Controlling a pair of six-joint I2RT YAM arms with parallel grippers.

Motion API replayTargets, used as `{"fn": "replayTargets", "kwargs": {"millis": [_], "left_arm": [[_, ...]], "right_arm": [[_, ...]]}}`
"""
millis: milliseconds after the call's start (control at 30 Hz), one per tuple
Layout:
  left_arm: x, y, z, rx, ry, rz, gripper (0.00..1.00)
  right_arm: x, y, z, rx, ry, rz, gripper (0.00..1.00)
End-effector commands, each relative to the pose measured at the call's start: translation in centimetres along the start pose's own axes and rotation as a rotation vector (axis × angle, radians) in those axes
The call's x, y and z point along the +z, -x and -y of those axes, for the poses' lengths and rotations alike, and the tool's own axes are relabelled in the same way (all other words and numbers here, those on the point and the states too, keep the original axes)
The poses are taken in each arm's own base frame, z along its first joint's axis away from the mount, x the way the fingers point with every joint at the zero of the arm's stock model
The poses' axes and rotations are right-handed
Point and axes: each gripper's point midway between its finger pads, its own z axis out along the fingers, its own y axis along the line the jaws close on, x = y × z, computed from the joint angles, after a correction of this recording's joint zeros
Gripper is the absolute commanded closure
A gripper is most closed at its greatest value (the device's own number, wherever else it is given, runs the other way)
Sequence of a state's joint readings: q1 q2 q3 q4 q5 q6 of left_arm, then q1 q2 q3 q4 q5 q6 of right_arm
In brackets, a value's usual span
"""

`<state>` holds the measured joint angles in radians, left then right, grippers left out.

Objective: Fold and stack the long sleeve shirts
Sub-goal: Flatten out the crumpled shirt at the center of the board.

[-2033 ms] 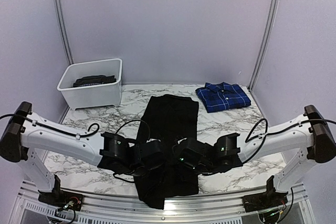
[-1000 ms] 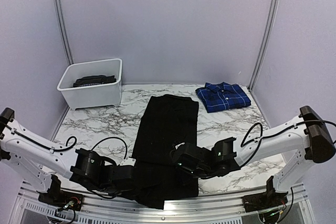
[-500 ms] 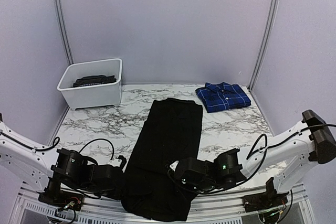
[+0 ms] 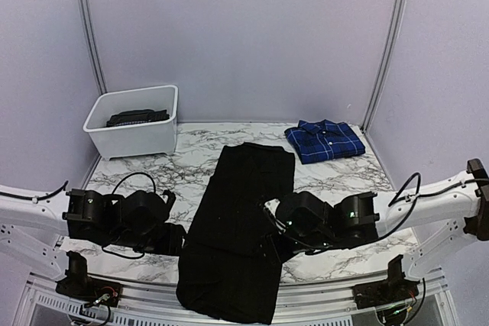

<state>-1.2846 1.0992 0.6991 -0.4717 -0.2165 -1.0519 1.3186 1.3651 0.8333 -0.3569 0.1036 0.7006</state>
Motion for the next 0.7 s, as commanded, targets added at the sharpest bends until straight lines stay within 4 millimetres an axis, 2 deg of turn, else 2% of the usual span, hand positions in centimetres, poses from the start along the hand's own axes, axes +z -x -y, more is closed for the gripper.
{"fn": "replayTargets", "kwargs": {"millis": [0,100,200,267,400,500,667], "left_arm": [[1.5,2.1,1.6,0.121,0.001,-0.012,0.38],[3.5,1.5,2.8,0.178,0.014,-0.082,0.43],[5.2,-0.7,3.5,0.202,0.001,-0.180,0.48],[5.7,-2.3,3.4,0.209,0.003,-0.225,0.50],[5.1,-5.0,4.4,0.229,-0.021,-0.266,0.48],[4.9,-6.8,4.1,0.239,-0.009,-0.291,0.44],[4.8,-8.3,3.8,0.248,0.032,-0.289,0.38]], "right_arm": [[0.2,2.5,3.9,0.092,-0.128,0.067,0.42],[1.1,3.3,5.7,0.130,-0.167,0.082,0.42],[2.1,3.9,6.5,0.141,-0.183,0.087,0.43],[3.0,3.9,6.8,0.138,-0.193,0.075,0.44],[4.7,3.7,7.0,0.130,-0.208,0.054,0.45],[5.7,3.5,7.2,0.130,-0.210,0.041,0.45],[6.9,3.2,7.3,0.117,-0.225,0.016,0.46]]}}
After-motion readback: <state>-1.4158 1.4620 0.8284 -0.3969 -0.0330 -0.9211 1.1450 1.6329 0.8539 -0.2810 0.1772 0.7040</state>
